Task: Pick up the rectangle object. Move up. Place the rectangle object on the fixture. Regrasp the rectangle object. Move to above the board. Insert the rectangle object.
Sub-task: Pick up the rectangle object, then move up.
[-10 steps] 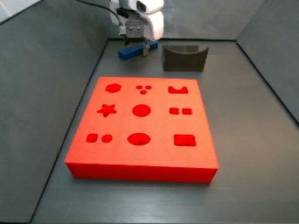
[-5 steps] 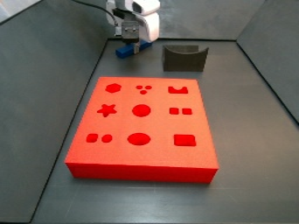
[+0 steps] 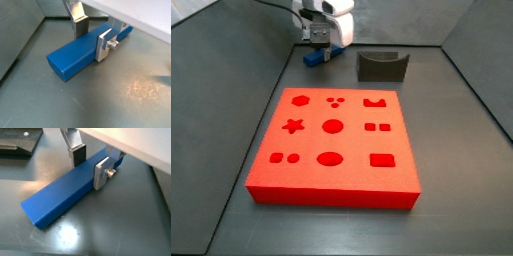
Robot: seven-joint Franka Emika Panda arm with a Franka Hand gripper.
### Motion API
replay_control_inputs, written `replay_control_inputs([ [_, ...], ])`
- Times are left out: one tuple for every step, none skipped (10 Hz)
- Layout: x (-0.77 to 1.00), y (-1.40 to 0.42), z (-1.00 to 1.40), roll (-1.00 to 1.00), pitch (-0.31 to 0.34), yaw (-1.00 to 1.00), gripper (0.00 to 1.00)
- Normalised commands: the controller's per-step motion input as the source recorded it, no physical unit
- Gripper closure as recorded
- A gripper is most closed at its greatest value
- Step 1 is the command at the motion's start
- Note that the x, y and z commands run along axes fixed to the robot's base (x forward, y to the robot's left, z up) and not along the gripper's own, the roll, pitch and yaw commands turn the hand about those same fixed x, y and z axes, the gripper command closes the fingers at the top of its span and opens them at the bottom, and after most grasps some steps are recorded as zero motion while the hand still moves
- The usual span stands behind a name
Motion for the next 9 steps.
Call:
replay_control_inputs([
  [0.0,0.0,0.0,0.0,0.0,0.0,1.0],
  [0.0,0.0,0.0,0.0,0.0,0.0,1.0],
  [0.0,0.0,0.0,0.0,0.0,0.0,1.0],
  [0.0,0.0,0.83,0.0,0.0,0.0,1.0],
  [0.03,0.03,0.85,0.01,-0.013,0.01,1.0],
  [0.01,0.04,0.71,0.01,0.037,-0.01,1.0],
  [0.01,0.03,0.63,0.02,0.055,-0.01,1.0],
  [0.0,0.02,0.46,0.03,0.068,-0.02,1.0],
  [-0.02,0.01,0.27,0.05,0.059,-0.03,1.0],
])
